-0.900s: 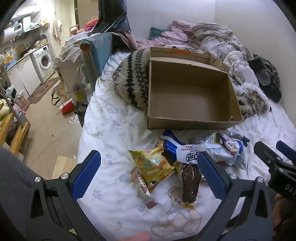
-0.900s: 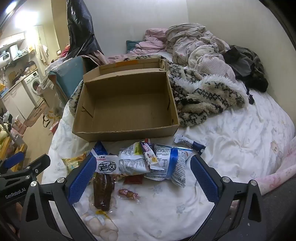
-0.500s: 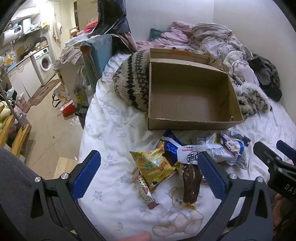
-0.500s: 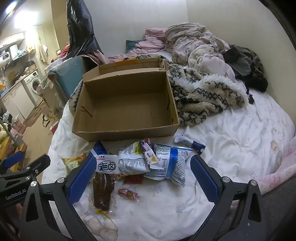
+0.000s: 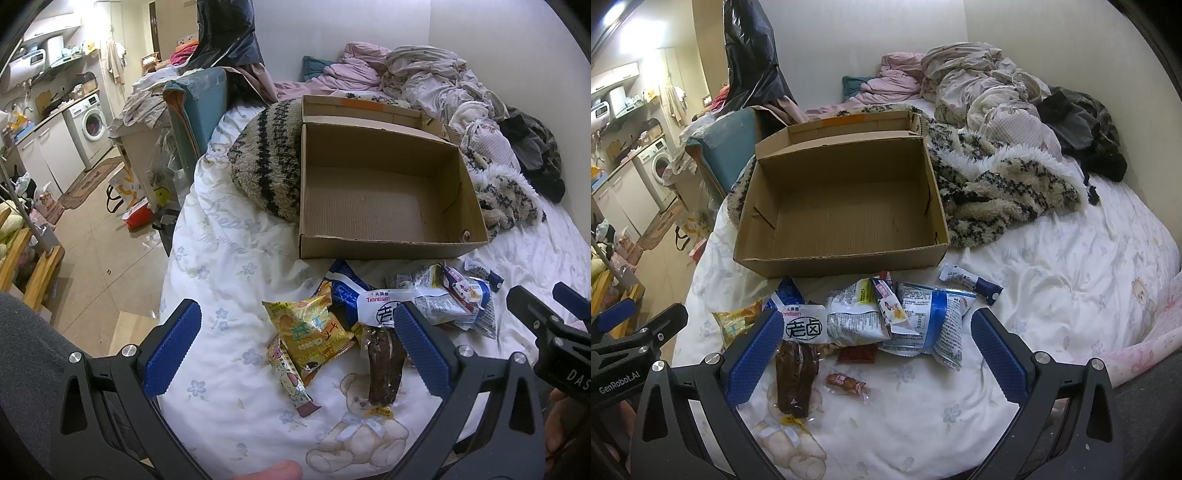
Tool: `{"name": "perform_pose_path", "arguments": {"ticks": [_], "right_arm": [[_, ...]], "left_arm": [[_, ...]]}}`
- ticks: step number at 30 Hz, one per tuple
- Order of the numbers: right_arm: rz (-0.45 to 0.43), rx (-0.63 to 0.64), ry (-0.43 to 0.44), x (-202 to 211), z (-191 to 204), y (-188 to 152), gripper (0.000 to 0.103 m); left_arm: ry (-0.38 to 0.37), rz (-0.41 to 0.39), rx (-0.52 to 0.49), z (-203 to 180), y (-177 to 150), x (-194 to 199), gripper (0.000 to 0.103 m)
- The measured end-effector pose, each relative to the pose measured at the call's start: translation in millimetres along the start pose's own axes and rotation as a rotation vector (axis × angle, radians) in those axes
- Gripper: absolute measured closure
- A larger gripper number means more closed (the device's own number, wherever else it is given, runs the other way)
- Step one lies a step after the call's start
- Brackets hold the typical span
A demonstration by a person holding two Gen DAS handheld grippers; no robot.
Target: Organize snacks
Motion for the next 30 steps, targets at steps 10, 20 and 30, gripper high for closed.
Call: {"name": "perform_pose_path", "arguments": {"ticks": [10, 20, 30], "right_arm": [[0.002, 0.001, -0.001, 0.2, 0.7, 1.4, 0.000], [0.002, -0.003, -0.002, -0.8, 0.8, 0.7, 0.000], [-0.004, -0.008, 0.004, 3.5, 0.5, 4.1, 0.000]], "left_arm": [[0.000, 0.002, -0.001, -0.4, 0.5, 0.0, 0.000], [0.001, -0.016, -0.018, -3.4, 1.0, 2.0, 0.000], [0.005, -0.008, -0.006, -1.8, 0.7, 0.9, 0.000]]}}
Point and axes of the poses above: each gripper's, at about its wrist camera, not at the fingertips, and x roughly against the way its jaws point, z to its left, y to its top, the point moved 10 cm from there along -x, roughly the way its jaws point, and after that the axes turned 8 degrees about -y, right-handed, at the moved point
